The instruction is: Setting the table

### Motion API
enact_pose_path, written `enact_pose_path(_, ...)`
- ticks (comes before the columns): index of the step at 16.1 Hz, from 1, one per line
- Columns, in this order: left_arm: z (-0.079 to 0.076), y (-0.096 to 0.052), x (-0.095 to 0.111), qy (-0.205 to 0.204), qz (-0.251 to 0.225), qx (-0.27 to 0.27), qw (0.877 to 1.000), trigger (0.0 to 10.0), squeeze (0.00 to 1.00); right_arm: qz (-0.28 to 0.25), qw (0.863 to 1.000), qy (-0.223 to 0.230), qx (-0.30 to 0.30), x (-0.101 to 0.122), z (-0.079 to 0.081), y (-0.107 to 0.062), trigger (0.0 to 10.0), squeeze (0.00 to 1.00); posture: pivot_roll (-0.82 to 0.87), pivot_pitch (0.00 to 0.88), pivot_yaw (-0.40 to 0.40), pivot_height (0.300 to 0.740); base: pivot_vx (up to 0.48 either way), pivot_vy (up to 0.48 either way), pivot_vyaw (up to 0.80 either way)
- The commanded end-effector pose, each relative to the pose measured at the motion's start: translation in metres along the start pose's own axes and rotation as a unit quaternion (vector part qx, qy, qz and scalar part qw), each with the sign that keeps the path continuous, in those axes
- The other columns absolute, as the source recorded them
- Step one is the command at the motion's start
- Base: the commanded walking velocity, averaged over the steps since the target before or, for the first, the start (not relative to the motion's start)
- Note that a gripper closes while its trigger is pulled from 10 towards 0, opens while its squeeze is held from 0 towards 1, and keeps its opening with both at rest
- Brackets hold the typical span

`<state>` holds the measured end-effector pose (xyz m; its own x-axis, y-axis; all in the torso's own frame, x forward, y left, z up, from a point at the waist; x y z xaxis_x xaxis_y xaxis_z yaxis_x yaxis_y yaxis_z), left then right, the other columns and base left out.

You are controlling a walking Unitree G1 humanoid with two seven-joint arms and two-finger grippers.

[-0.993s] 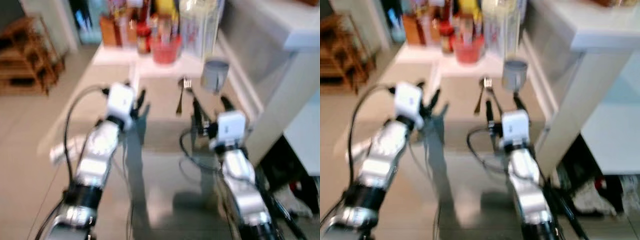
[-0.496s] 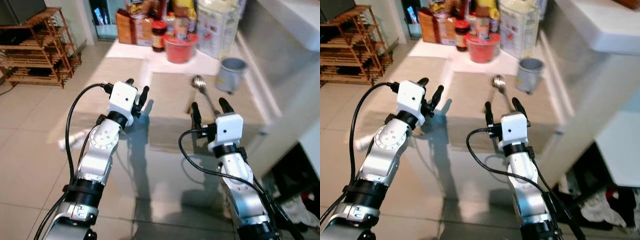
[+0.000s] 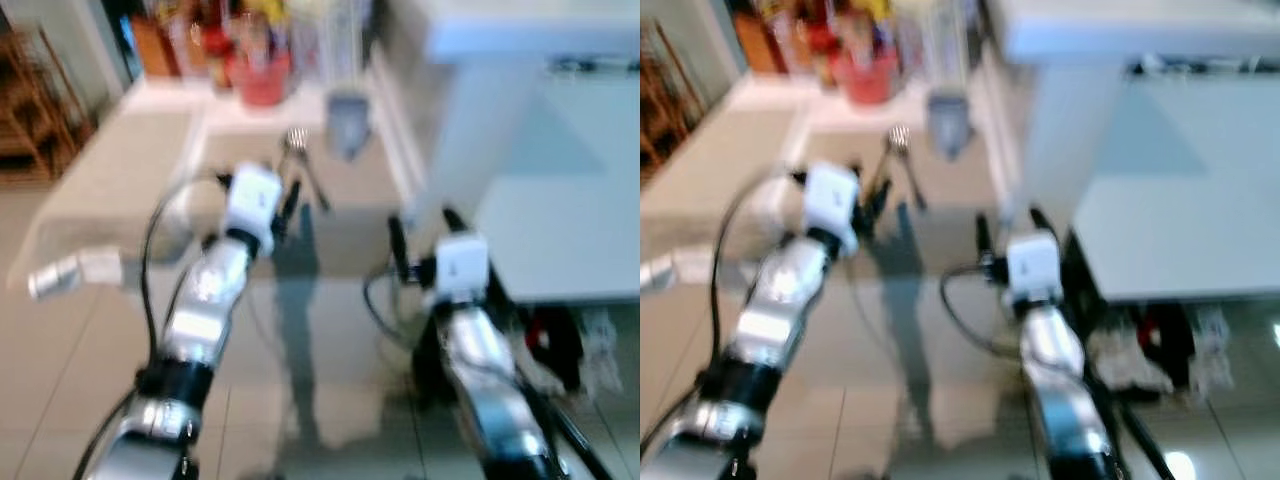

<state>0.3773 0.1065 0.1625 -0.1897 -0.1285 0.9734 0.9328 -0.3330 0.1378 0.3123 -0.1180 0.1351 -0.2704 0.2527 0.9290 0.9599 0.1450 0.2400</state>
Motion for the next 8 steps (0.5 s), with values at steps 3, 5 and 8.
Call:
enact_pose_path(3, 0.0074, 0.0025, 0.0035, 0.001, -0.002, 0.005, 1.0, 10.0, 0.0, -0.009, 1.0, 0.003, 0.006, 0.0063, 0.0037, 0.0034, 10.0, 0.0, 0.02, 0.0, 0.033, 0.731, 0.16, 0.0, 0.0)
enact_pose_path(5, 0.0074, 0.0034, 0.005, 0.004, -0.004, 0.006, 1.0, 10.0, 0.0, -0.009, 1.0, 0.003, 0.006, 0.0063, 0.0037, 0.0031, 10.0, 0.0, 0.02, 0.0, 0.032, 0.731, 0.48, 0.0, 0.0)
enact_pose_path(8, 0.0074, 0.0045, 0.0077, 0.004, -0.011, 0.008, 1.0, 10.0, 0.0, -0.008, 1.0, 0.002, 0.004, 0.005, 0.0014, 0.0013, 10.0, 0.0, 0.01, 0.0, 0.033, 0.731, 0.48, 0.0, 0.0)
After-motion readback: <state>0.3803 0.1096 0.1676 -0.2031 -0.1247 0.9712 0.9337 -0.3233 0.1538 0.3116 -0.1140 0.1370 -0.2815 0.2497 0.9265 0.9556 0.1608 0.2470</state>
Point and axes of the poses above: a point about 5 cm out from each wrist's last joint towards the gripper, its own y axis pointing out of the wrist towards the gripper, its own x axis along the axis of the wrist's last joint, z = x × y, the point moved 4 cm from there along y, pointing out of the wrist towards the gripper, and after that the axes turned 7 degrees about -y, right-handed, at the moved point
